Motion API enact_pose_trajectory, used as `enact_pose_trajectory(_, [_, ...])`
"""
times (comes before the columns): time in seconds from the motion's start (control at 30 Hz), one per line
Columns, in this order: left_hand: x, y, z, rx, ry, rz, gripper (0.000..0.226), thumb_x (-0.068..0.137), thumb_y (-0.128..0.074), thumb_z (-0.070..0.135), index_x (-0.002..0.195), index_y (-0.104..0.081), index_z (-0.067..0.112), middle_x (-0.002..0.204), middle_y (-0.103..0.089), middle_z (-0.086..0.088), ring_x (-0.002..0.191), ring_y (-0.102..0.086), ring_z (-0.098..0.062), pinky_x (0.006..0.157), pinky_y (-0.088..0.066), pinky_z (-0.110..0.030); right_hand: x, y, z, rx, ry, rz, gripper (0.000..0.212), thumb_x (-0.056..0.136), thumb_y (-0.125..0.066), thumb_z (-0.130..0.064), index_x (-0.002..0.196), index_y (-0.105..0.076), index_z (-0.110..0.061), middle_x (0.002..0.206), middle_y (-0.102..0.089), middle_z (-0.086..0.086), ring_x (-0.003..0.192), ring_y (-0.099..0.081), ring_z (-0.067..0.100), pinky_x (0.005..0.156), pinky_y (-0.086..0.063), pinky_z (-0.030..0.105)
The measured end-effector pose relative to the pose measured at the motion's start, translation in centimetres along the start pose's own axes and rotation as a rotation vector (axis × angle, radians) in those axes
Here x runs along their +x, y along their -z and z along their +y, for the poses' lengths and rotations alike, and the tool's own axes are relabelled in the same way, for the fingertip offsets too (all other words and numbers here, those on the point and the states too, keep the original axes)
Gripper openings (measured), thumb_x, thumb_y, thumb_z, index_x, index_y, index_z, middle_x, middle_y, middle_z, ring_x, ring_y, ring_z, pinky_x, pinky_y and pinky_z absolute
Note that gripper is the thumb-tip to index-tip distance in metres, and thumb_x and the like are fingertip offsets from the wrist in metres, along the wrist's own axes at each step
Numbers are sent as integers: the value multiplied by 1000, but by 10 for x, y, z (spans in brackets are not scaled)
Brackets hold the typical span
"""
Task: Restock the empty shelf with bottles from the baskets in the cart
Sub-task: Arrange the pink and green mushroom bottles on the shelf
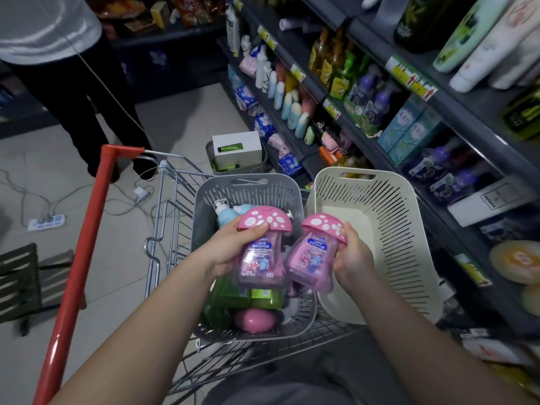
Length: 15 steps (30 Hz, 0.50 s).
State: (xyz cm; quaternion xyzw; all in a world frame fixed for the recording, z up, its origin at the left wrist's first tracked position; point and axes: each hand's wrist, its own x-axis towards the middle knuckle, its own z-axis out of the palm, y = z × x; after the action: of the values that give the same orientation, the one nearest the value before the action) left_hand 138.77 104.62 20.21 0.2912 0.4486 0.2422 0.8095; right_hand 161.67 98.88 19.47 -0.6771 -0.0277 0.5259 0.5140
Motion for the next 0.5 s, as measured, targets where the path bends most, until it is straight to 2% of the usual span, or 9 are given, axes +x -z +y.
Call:
enact_pose_trajectory(0.07, [0, -6, 4, 7, 5, -17, 51, 81, -71, 19, 128, -51, 11, 98, -71, -14, 86, -69, -29, 82, -58, -46, -3, 9, -1, 100, -100, 37, 39, 98, -50, -47, 91, -67, -12, 87, -70, 8, 79, -72, 26, 83, -56, 42])
enact_pose_trajectory(0.13, [-1, -15, 6, 28, -12, -18, 50, 83, -73, 17, 128, -52, 10, 99, -71, -15, 86, -69, -29, 81, -58, -45, -7, 17, -3, 183, -177, -19, 51, 96, -46, -55, 103, -70, -10, 101, -71, 14, 94, -70, 32, 93, -52, 48])
enact_pose_trajectory(0.17, [1, -21, 6, 51, -33, -16, 53, 82, -76, 16, 128, -52, 7, 103, -71, -17, 89, -69, -31, 84, -57, -46, -12, 20, -6, 217, -210, -76, 57, 95, -44, -58, 108, -70, -9, 101, -71, 15, 97, -68, 33, 94, -52, 49])
enact_pose_trajectory(0.27, [4, -45, 5, 93, -60, -55, 59, 79, -77, 16, 130, -52, 2, 115, -67, -24, 98, -66, -35, 89, -55, -50, -29, 28, -18, 217, -258, -263, 58, 93, -48, -61, 110, -69, -9, 89, -73, 14, 83, -71, 30, 83, -54, 45])
enact_pose_trajectory(0.37, [4, -71, 6, 74, -49, -60, 49, 79, -74, 17, 123, -55, 6, 102, -70, -17, 88, -69, -30, 83, -58, -46, -40, 47, -32, 169, -201, -332, 51, 92, -55, -54, 111, -67, -9, 91, -75, 16, 81, -74, 33, 81, -54, 49])
enact_pose_trajectory(0.5, [6, -108, -2, 104, -26, -100, 59, 78, -77, 21, 128, -53, 6, 104, -70, -18, 94, -67, -33, 89, -55, -50, -45, 100, -47, 142, 26, -257, 52, 77, -67, -45, 112, -65, -7, 87, -74, 15, 78, -73, 32, 72, -60, 47])
